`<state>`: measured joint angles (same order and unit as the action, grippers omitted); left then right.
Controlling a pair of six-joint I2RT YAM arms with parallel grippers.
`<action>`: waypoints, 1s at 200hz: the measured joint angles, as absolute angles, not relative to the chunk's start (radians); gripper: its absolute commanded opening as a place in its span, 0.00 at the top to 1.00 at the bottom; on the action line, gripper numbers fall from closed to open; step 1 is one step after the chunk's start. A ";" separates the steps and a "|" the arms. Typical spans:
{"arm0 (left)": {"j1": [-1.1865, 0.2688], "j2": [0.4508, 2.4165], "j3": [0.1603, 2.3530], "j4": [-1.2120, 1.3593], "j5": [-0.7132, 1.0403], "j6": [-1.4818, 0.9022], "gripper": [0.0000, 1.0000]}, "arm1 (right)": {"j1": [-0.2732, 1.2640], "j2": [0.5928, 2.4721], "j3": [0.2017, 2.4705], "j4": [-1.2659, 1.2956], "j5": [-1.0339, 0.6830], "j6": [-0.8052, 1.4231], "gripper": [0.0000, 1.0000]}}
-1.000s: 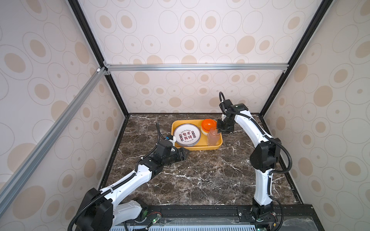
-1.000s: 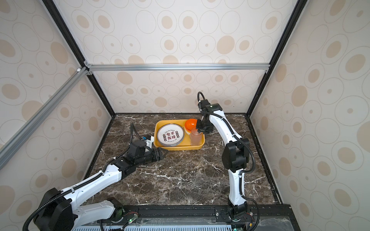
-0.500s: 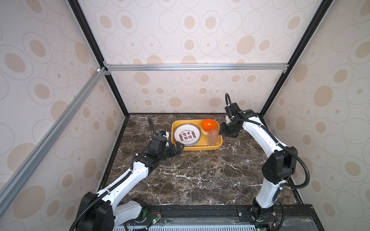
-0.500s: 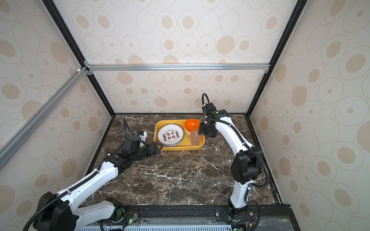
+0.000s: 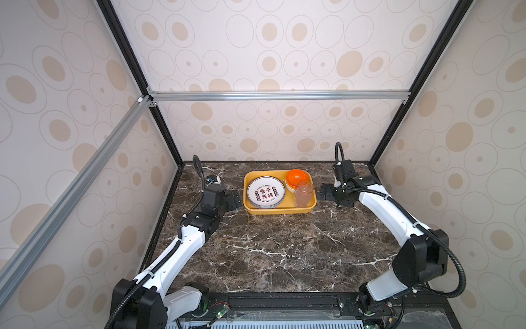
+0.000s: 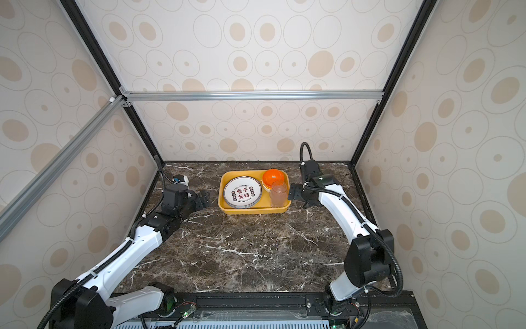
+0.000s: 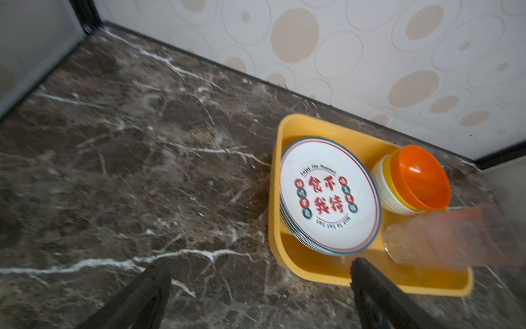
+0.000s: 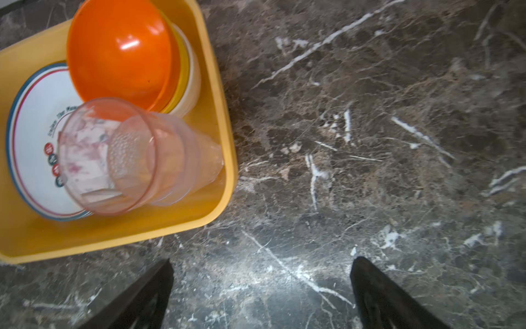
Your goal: Place the mixed dishes into the plastic bin
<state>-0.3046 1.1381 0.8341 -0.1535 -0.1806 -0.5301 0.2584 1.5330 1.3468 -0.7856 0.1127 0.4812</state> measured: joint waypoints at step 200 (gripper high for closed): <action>-0.119 1.450 0.138 1.261 -0.519 -0.112 0.02 | 0.184 1.463 0.379 0.753 0.615 0.056 0.00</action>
